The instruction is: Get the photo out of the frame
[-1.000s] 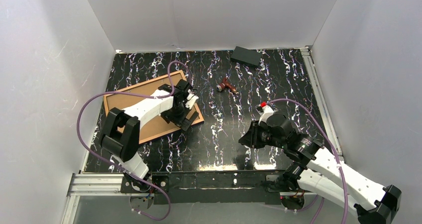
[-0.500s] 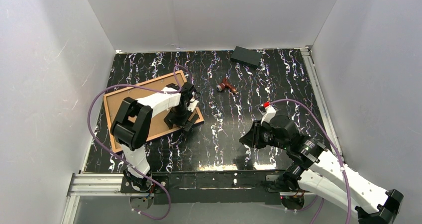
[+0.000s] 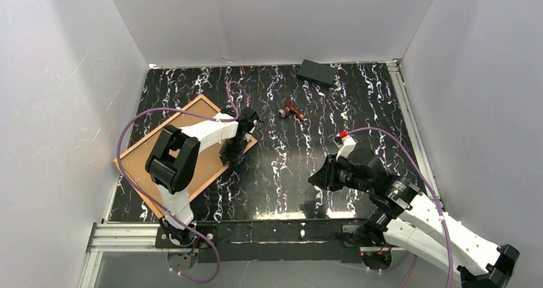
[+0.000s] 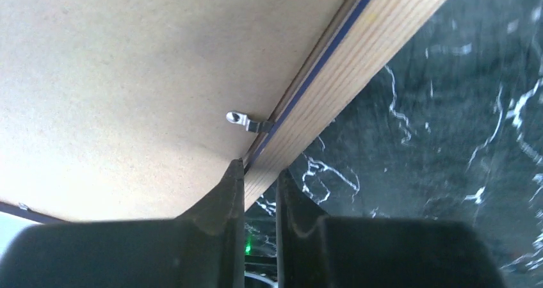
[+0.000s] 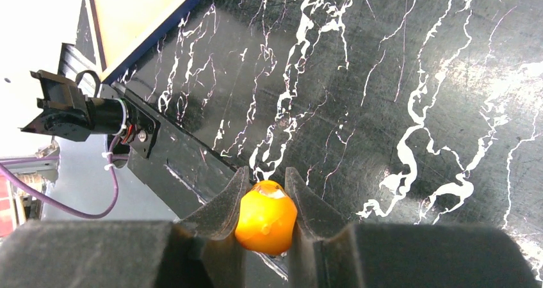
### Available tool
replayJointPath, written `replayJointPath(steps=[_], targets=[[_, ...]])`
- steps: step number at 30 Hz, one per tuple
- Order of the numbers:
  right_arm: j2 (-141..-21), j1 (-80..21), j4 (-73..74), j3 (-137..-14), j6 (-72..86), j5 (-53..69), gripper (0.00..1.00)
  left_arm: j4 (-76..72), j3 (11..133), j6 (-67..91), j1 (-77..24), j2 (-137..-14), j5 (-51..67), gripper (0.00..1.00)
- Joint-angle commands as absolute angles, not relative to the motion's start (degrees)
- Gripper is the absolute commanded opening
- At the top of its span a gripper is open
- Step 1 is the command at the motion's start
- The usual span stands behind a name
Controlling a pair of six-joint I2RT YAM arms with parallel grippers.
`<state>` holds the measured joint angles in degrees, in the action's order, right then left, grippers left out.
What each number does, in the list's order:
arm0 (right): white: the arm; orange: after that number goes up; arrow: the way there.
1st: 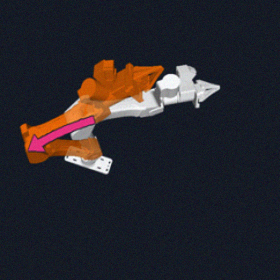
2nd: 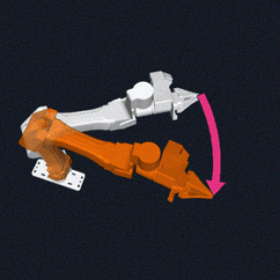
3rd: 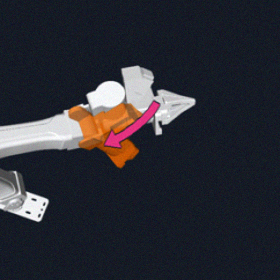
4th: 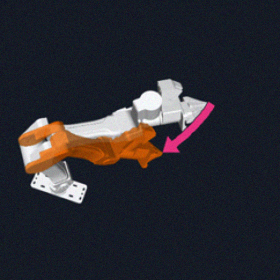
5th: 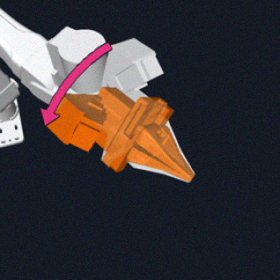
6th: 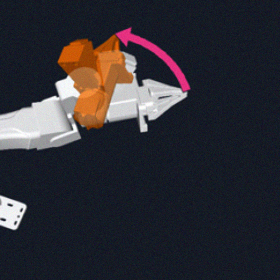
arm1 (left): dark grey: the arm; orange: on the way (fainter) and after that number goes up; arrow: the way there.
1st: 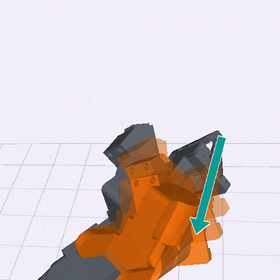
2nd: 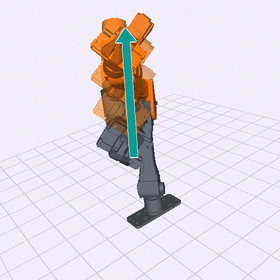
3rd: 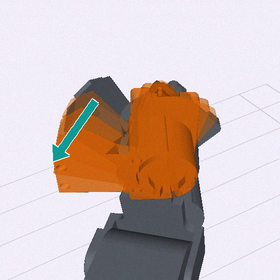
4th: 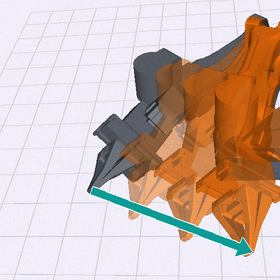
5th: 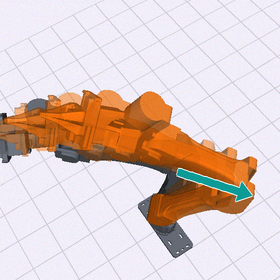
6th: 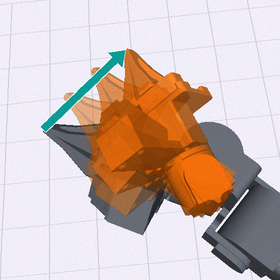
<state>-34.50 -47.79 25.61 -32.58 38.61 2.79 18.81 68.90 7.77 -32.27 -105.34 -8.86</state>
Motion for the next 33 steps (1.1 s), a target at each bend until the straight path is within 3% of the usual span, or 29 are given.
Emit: replayJointPath(steps=[1, 5, 15, 18, 22, 26, 33], targets=[[-35.1, -47.9, 24.1, -33.1, 37.4, 2.6, 0.01, 23.9, 70.1, 28.8, -31.8, -108.2, -10.4, 0.0], [-35.1, -47.9, 24.4, -33.1, 37.3, 2.4, 0.01, 22.9, 77.2, 37.4, -31.9, -112.3, -8.2, 0.0], [-35.7, -47.9, 25.2, -35.2, 37.8, 2.6, 0.01, 23.2, 103.3, 37.2, -32.3, -129.5, -4.6, 0.0], [-36.6, -47.9, 25.9, -36.1, 37.7, 3.1, 0.01, 24.1, 107.2, 35.9, -32.3, -130.0, -4.2, 0.32], [-40.0, -47.9, 26.7, -37.9, 36.8, 3.5, 0.01, 24.1, 107.0, 32.0, -32.1, -125.0, -2.7, 0.66], [-43.2, -47.9, 26.1, -39.6, 36.3, 3.5, 0.01, 24.7, 102.2, 28.3, -30.5, -114.3, 4.3, 0.83], [-49.4, -47.9, 18.9, -41.1, 37.0, 5.9, 0.01, 17.4, 80.1, 24.8, -23.0, -83.5, 22.2, 0.96]])
